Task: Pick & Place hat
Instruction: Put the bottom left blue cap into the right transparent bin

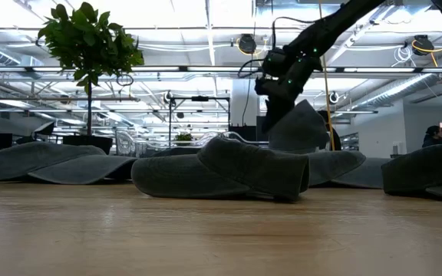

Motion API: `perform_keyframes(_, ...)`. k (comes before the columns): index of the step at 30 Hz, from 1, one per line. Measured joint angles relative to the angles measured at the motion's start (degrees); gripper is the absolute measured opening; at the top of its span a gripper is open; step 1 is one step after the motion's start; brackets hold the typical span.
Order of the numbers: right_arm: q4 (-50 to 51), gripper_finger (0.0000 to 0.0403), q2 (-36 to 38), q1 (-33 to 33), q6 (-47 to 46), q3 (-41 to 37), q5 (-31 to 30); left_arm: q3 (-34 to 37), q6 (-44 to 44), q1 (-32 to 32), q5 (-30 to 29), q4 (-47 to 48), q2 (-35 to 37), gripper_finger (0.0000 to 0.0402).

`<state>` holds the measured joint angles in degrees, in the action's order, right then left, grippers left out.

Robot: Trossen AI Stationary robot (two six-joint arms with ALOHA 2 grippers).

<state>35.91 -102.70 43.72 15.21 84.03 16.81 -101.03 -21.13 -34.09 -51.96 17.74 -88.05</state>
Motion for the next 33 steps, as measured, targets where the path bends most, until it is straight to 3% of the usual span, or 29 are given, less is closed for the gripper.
perform_keyframes(14, 13.61, 0.0, 3.06, 1.5, -2.5, 0.02, -12.34, 0.02, 1.93, 0.72, 1.11, 0.02, 0.02, 0.0225)
perform_keyframes(26, 20.54, 0.0, 2.94, 3.52, -2.85, -0.02, -12.53, 0.0, 1.9, 0.7, 1.11, 0.04, 0.02, 0.0225)
perform_keyframes(33, 19.66, 0.0, 3.69, 3.73, -3.2, -0.08, -13.99, 0.02, 2.24, 0.81, 2.5, 0.04, 0.02, 0.0225)
